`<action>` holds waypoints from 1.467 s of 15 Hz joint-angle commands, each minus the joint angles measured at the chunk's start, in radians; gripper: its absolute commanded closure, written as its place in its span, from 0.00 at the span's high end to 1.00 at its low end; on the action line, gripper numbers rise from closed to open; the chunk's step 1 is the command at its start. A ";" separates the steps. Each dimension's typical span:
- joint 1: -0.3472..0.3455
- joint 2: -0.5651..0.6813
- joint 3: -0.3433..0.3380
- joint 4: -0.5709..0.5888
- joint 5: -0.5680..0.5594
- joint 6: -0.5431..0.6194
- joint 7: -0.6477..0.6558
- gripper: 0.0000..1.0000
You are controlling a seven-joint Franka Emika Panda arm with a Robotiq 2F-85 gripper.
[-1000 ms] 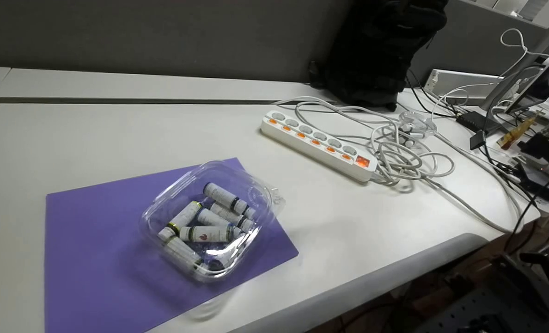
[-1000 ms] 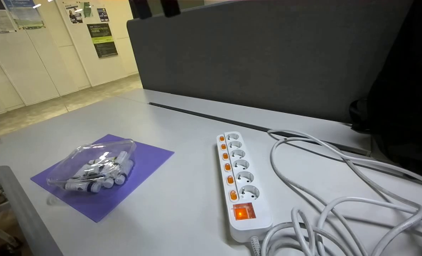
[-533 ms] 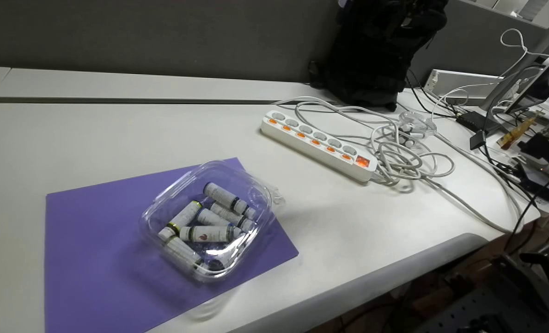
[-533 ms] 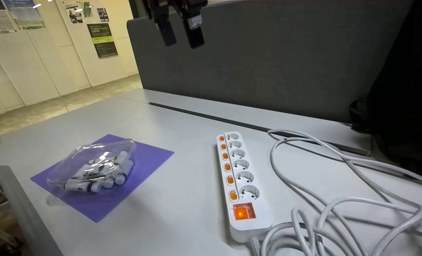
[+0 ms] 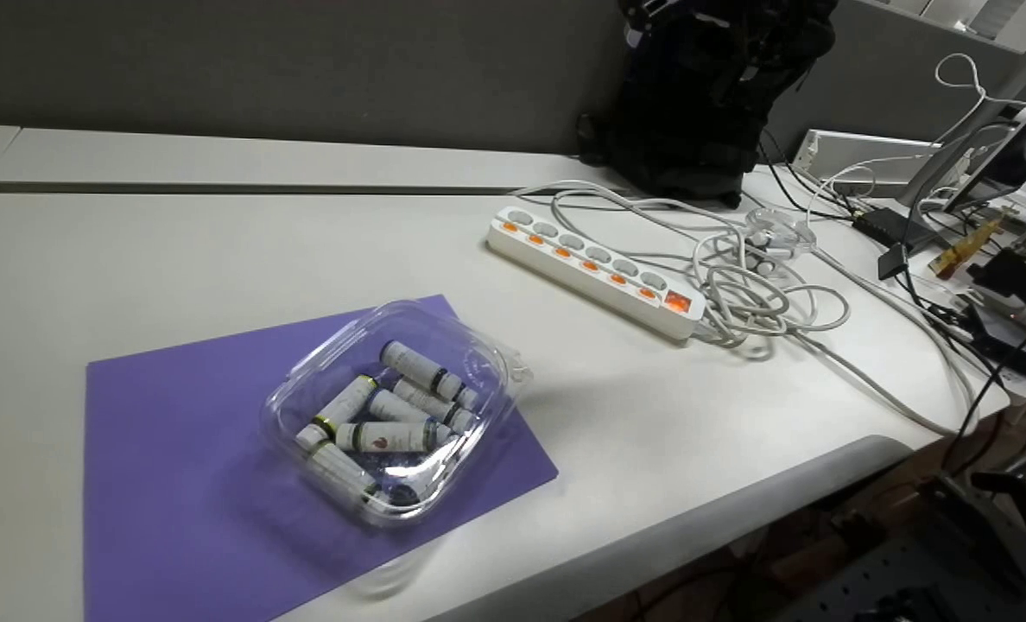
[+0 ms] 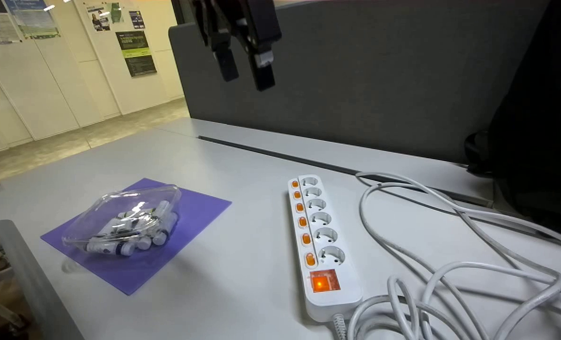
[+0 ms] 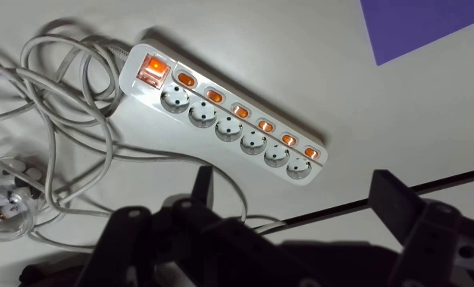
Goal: Turn on the switch of the first slot of the adapter
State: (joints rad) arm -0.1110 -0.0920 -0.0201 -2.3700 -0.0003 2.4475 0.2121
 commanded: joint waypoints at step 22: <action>0.006 0.514 -0.054 0.149 0.155 0.231 -0.170 0.01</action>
State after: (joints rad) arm -0.0971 0.4227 -0.0816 -2.2213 0.1613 2.6805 0.0370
